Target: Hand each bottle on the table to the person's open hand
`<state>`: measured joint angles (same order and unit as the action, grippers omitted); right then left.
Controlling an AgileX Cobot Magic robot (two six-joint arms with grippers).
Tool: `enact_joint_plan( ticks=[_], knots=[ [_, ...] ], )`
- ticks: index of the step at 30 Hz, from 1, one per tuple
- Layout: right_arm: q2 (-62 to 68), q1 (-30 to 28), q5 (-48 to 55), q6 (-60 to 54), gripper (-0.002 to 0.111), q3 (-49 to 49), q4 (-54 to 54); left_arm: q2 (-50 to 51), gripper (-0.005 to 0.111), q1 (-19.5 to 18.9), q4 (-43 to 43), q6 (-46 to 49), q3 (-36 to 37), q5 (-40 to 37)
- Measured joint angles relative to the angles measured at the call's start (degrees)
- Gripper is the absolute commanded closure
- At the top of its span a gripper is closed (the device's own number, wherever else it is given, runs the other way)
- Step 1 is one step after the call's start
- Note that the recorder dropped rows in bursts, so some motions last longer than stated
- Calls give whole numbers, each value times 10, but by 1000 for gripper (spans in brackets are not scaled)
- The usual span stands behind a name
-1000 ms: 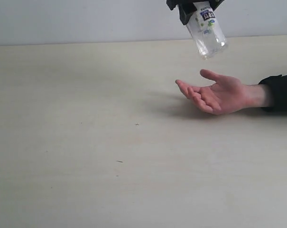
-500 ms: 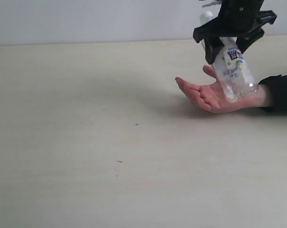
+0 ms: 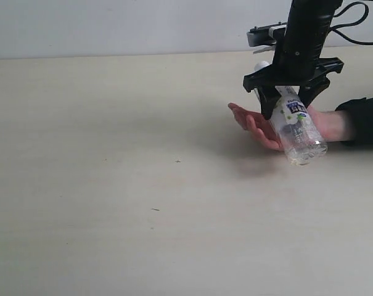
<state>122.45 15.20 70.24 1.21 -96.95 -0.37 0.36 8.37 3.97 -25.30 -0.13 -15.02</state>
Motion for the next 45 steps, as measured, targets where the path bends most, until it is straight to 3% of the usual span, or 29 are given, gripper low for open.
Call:
enact_joint_plan(
  ticks=[8,21,28,34,36,38,41,42,45],
  knots=[
    [6,0,-2,2,32,0,-2,0,107,0,0,0,0,0],
    [5,1,-2,2,29,0,-19,0,107,0,0,0,0,0],
    [-26,1,-2,2,10,0,-56,0,107,0,0,0,0,0],
    [-54,1,-29,-12,10,0,-57,0,107,0,0,0,0,0],
    [-77,1,-31,-34,15,0,-57,0,107,0,0,0,0,0],
    [-117,1,-39,-47,36,0,-57,0,107,0,0,0,0,0],
    [-195,0,-71,-54,94,25,-55,0,107,0,0,0,0,0],
    [-233,0,-91,-55,107,48,-53,0,107,0,0,0,0,0],
    [-308,0,-136,-54,108,111,-44,0,107,0,0,0,0,0]
  ],
)
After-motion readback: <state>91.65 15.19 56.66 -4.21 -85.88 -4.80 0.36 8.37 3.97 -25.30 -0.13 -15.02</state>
